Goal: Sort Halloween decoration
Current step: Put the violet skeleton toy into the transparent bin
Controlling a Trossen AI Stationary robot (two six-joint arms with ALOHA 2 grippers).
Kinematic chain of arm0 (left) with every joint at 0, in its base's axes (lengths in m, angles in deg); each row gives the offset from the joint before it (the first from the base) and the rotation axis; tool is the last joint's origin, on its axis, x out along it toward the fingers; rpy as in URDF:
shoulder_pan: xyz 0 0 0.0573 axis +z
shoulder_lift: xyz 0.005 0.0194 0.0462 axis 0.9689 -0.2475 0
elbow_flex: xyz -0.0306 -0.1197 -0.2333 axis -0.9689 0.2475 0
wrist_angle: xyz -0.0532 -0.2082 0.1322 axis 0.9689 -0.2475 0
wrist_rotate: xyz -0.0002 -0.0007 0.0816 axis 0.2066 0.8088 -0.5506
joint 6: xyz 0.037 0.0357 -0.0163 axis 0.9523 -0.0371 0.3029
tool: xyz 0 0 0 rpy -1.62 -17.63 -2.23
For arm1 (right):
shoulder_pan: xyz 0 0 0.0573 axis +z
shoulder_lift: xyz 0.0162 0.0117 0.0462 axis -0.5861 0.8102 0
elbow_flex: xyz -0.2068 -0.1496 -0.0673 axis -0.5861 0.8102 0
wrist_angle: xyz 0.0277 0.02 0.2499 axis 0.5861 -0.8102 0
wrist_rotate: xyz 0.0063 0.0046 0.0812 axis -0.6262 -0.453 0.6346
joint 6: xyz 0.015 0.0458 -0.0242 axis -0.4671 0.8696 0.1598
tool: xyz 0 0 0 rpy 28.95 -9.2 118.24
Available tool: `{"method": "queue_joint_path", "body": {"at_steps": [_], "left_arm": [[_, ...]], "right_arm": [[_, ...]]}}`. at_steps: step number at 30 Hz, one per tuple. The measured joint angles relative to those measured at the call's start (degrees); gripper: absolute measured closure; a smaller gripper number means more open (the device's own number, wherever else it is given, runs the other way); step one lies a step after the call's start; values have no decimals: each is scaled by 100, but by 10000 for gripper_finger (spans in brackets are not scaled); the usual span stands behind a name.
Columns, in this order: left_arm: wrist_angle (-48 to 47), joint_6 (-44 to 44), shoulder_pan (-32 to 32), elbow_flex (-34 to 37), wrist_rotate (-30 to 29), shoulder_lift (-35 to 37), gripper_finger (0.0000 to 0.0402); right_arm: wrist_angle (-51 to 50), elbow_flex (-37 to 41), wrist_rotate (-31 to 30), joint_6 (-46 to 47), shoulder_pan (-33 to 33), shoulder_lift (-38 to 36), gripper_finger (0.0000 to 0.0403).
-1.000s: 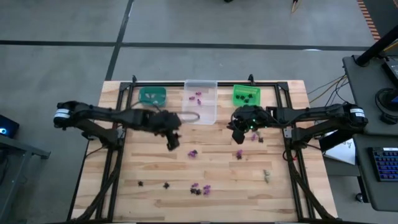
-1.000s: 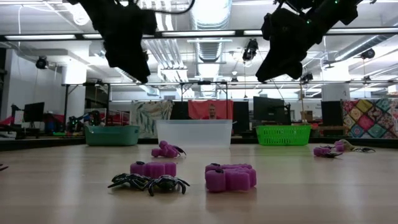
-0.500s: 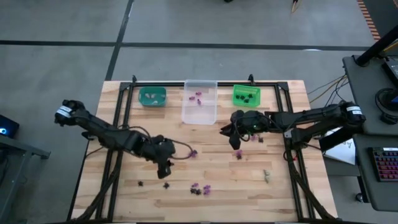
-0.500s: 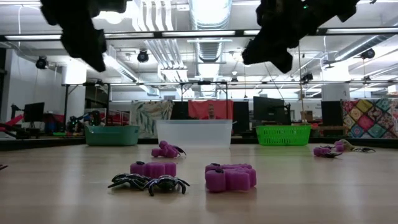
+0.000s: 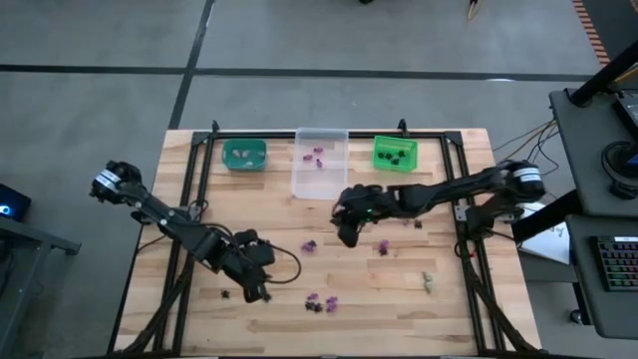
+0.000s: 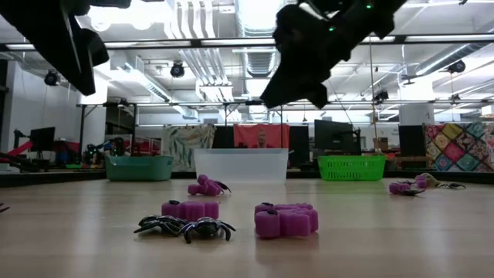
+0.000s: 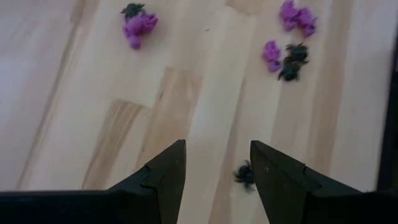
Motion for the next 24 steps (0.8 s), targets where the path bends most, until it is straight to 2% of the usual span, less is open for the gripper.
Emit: {"method": "queue_joint_path", "body": {"at_steps": [6,11,19,24], "left_arm": [[65,-140,-175,1,-159,-127,240],[81,-308,-450,3,-257,-254,240],[114,-734,-1084,3,-771,-429,240],[118,-899,-1358,3,-1038,-487,240]], "right_arm": [[-289,-656,-3,-226,361,779,323],[-337,-1182,-108,-773,691,1353,323],[-361,-1694,-1242,-1777,1065,1909,323],[88,-1641,-1553,-2139,1173,2090,323]]}}
